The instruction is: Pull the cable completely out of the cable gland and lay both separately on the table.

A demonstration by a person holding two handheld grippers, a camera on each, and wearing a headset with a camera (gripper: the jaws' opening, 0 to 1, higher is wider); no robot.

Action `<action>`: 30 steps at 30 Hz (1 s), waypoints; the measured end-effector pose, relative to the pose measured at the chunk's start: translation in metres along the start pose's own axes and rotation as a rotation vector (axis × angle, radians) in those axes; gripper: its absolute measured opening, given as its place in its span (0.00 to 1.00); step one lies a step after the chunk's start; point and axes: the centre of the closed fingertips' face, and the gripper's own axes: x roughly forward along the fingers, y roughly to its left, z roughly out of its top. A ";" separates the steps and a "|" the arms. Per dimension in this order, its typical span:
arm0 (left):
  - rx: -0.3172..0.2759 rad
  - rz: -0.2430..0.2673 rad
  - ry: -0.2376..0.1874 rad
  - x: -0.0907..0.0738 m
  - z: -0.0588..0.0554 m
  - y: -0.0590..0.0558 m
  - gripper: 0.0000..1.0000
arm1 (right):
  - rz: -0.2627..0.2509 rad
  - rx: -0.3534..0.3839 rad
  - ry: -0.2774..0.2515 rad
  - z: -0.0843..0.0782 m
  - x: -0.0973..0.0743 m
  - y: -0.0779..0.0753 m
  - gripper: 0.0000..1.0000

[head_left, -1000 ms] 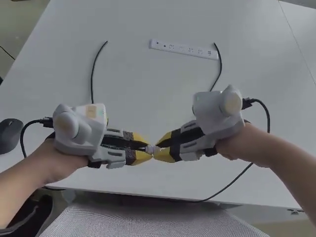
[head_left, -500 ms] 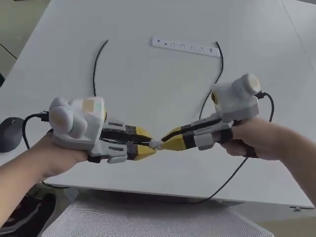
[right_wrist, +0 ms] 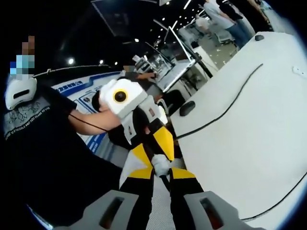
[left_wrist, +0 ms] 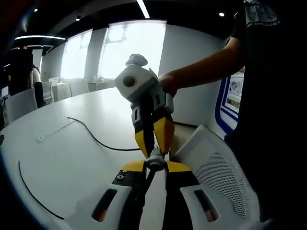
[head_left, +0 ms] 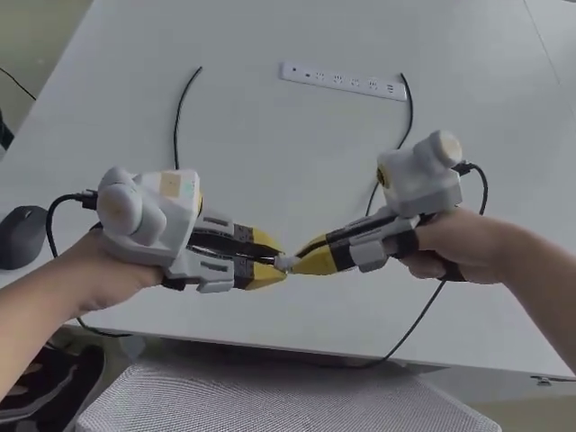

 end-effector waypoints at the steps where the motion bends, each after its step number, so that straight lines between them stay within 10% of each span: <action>1: -0.017 0.005 0.001 0.001 -0.001 0.001 0.14 | -0.011 -0.011 0.004 0.000 0.000 -0.001 0.07; 20: -0.194 -0.008 0.011 -0.002 -0.007 0.008 0.15 | -0.459 -0.796 0.172 -0.003 0.007 -0.008 0.07; 30: -0.201 -0.013 0.008 -0.003 -0.008 0.008 0.15 | -0.507 -0.812 0.165 -0.001 0.007 -0.012 0.08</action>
